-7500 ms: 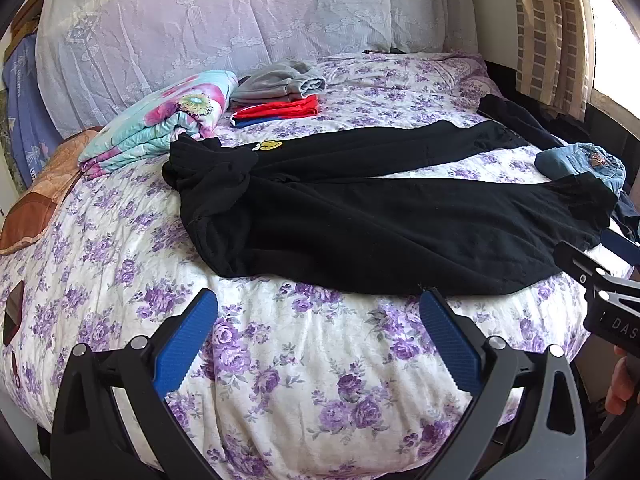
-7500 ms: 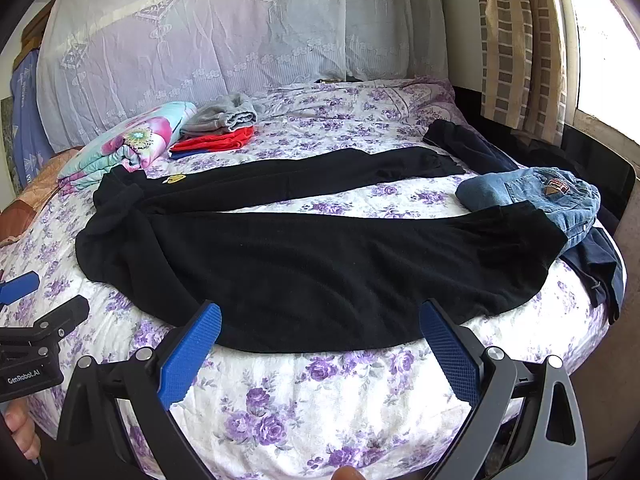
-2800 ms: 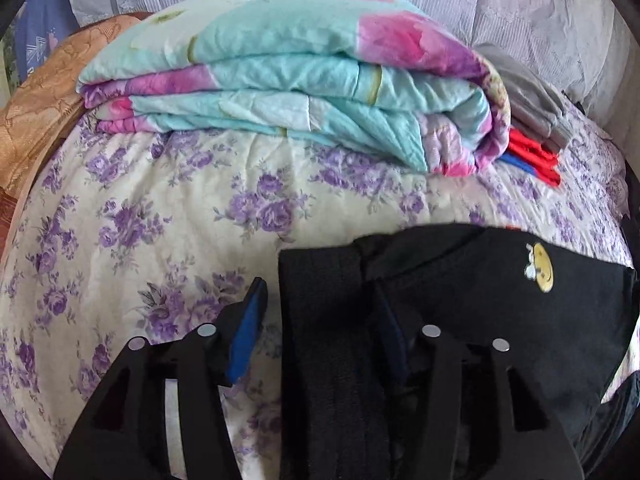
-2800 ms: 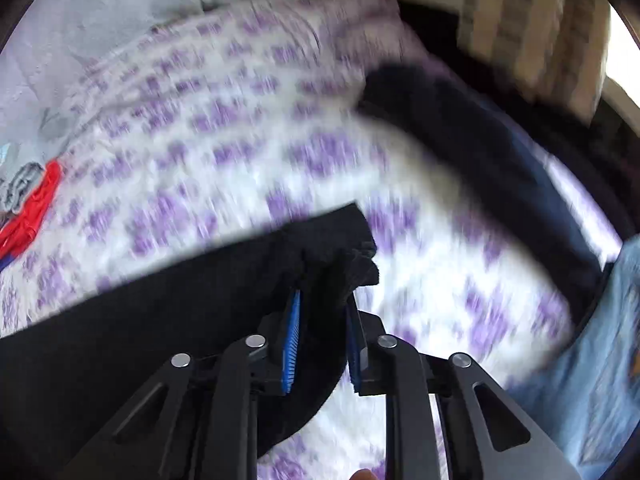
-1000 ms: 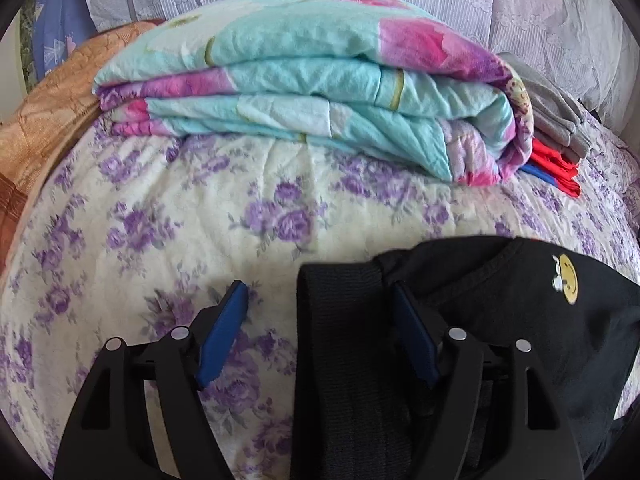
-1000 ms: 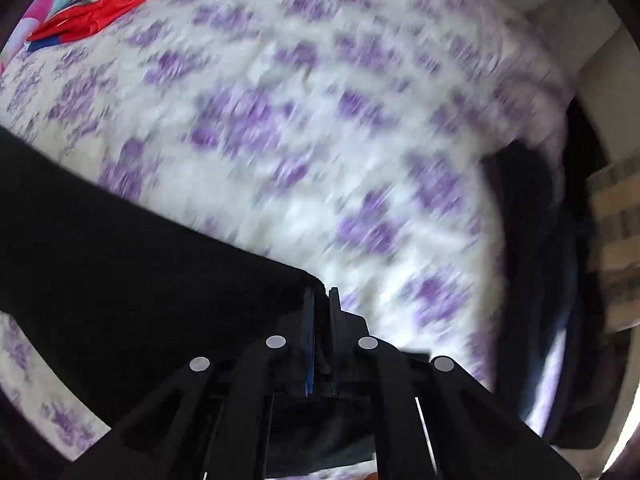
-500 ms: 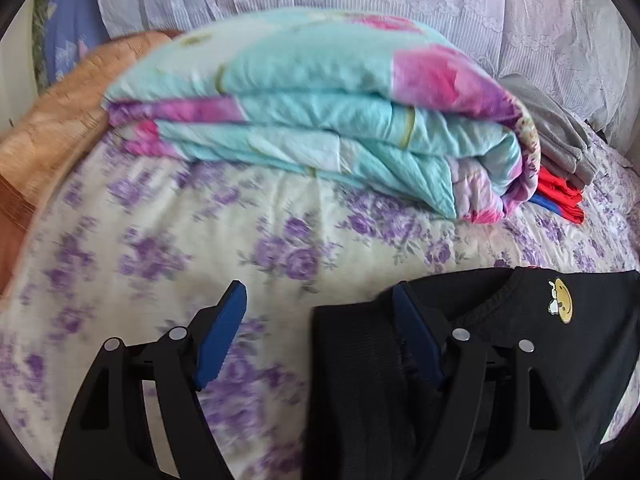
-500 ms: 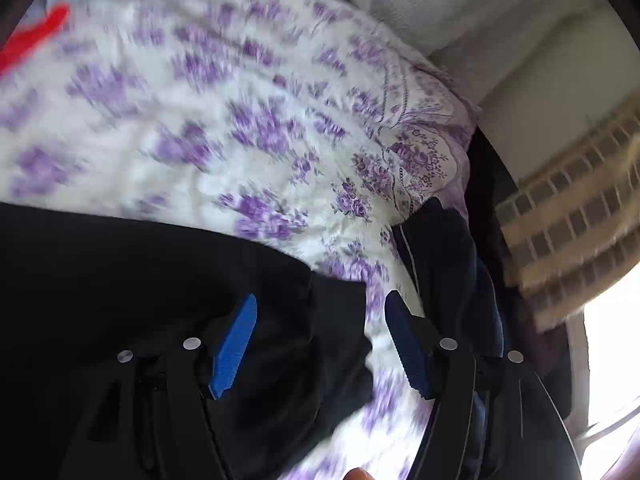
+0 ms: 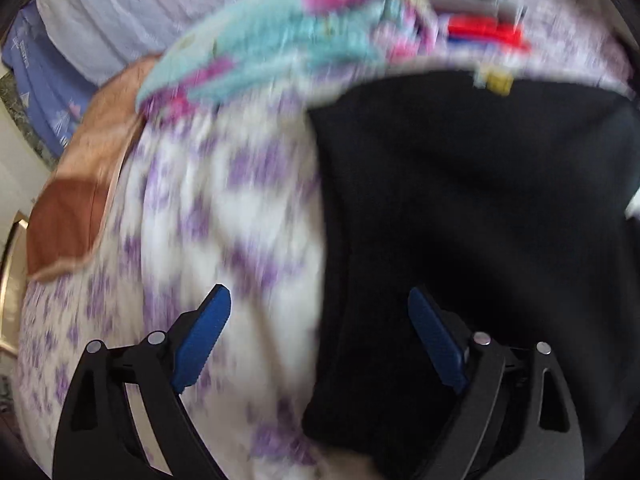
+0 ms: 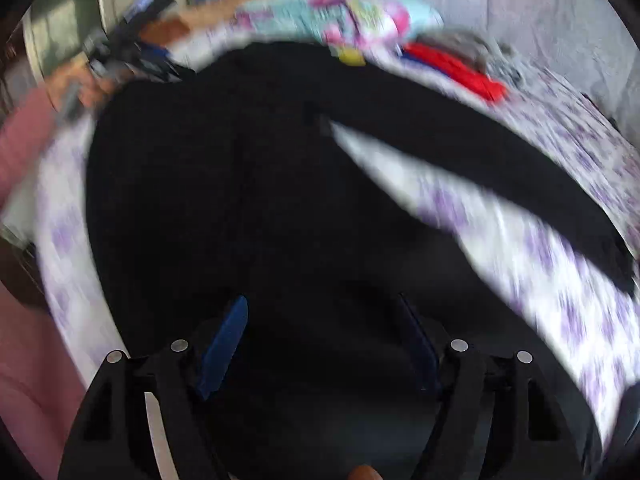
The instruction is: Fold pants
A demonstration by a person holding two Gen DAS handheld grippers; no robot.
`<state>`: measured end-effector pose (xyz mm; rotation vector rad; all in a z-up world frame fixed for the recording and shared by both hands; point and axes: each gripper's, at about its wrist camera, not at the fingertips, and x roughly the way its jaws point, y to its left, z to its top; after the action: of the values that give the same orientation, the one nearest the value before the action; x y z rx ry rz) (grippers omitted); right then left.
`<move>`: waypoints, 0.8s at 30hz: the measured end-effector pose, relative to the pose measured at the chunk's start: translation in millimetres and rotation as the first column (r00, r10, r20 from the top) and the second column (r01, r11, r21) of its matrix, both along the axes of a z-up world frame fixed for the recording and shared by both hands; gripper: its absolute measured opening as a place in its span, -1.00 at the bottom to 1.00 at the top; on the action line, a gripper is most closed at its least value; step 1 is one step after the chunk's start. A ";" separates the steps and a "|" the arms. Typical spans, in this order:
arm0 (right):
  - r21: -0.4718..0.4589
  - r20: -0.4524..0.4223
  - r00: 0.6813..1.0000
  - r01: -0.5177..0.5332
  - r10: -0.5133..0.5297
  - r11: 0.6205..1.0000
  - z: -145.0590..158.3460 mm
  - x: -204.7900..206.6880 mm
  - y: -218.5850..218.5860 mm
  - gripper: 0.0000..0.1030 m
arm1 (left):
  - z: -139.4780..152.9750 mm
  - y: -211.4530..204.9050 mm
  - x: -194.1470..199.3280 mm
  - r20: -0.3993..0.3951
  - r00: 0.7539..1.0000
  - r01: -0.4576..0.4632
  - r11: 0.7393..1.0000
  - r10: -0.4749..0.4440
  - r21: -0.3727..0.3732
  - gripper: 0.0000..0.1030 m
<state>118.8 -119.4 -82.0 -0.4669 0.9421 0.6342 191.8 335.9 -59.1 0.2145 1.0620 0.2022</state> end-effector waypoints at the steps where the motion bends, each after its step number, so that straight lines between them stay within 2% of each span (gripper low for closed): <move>1: 0.030 0.034 0.999 0.026 -0.027 0.999 0.4 -6.8 -20.3 0.53 | -2.2 10.1 -15.9 0.056 0.998 -0.006 0.999 0.009 -0.046 0.76; 3: 0.078 0.007 0.981 0.192 -0.193 0.978 5.3 -11.8 -77.5 0.64 | 1.5 23.3 -30.8 0.072 0.996 -0.050 0.995 0.056 -0.085 0.77; 4: 0.092 -0.010 0.956 0.291 -0.292 0.952 8.0 -13.4 -104.3 0.66 | 5.8 31.9 -37.3 0.077 0.993 -0.082 0.990 0.091 -0.115 0.77; 5: 0.088 -0.008 0.913 0.407 -0.408 0.909 10.7 -15.9 -136.4 0.67 | 6.4 35.5 -42.4 0.082 0.991 -0.097 0.988 0.107 -0.122 0.77; 7: 0.100 0.001 0.826 0.561 -0.564 0.822 16.6 -21.8 -181.6 0.69 | 7.3 35.4 -48.0 0.095 0.985 -0.142 0.989 0.146 -0.048 0.77; 8: 0.136 0.005 0.770 0.631 -0.638 0.764 23.0 -25.2 -204.2 0.69 | 11.2 32.8 -51.3 0.105 0.982 -0.153 0.988 0.154 -0.022 0.76; 10: 0.234 -0.009 0.696 0.699 -0.718 0.675 31.6 -27.4 -239.5 0.69 | 23.2 25.6 -58.2 0.133 0.978 -0.161 0.987 0.160 -0.008 0.74; 12: 0.308 -0.004 0.581 0.775 -0.814 0.552 36.7 -27.0 -273.8 0.70 | 32.7 12.6 -65.7 0.165 0.977 -0.138 0.990 0.138 -0.008 0.74; 14: 0.306 -0.018 0.449 0.853 -0.893 0.423 28.0 -18.2 -306.2 0.71 | 38.4 -3.1 -73.2 0.189 0.976 -0.115 0.993 0.110 0.015 0.74; 15: 0.298 -0.031 0.438 0.862 -0.899 0.410 21.1 -14.1 -314.4 0.71 | 40.5 -10.7 -74.5 0.196 0.976 -0.104 0.994 0.097 0.029 0.74; 17: 0.254 -0.076 0.456 0.869 -0.887 0.425 1.4 1.5 -324.5 0.46 | 38.4 -23.7 -77.7 0.201 0.977 -0.087 0.995 0.075 0.054 0.74; 18: 0.230 -0.053 0.480 0.859 -0.876 0.457 -1.3 6.9 -319.3 0.19 | 36.6 -28.4 -78.0 0.198 0.978 -0.087 0.994 0.072 0.064 0.74; 19: 0.194 -0.003 0.530 0.832 -0.848 0.520 0.1 12.6 -308.8 -0.23 | 35.4 -30.4 -78.3 0.194 0.978 -0.089 0.994 0.074 0.069 0.74; 21: 0.132 0.074 0.593 0.791 -0.802 0.597 4.6 16.1 -294.7 -0.64 | 31.3 -35.4 -78.6 0.178 0.980 -0.098 0.993 0.085 0.067 0.74; 22: 0.104 0.124 0.592 0.790 -0.796 0.604 11.3 15.1 -289.1 -0.64 | 29.5 -36.2 -78.2 0.170 0.981 -0.100 0.993 0.089 0.057 0.74; 24: 0.070 0.280 0.544 0.810 -0.791 0.582 25.2 7.7 -287.7 -0.64 | 23.1 -39.2 -78.5 0.147 0.984 -0.102 0.994 0.096 0.029 0.74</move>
<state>126.5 -407.2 -56.9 -0.1251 0.7886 -0.3252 113.2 296.8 -36.0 0.1772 0.9251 0.3225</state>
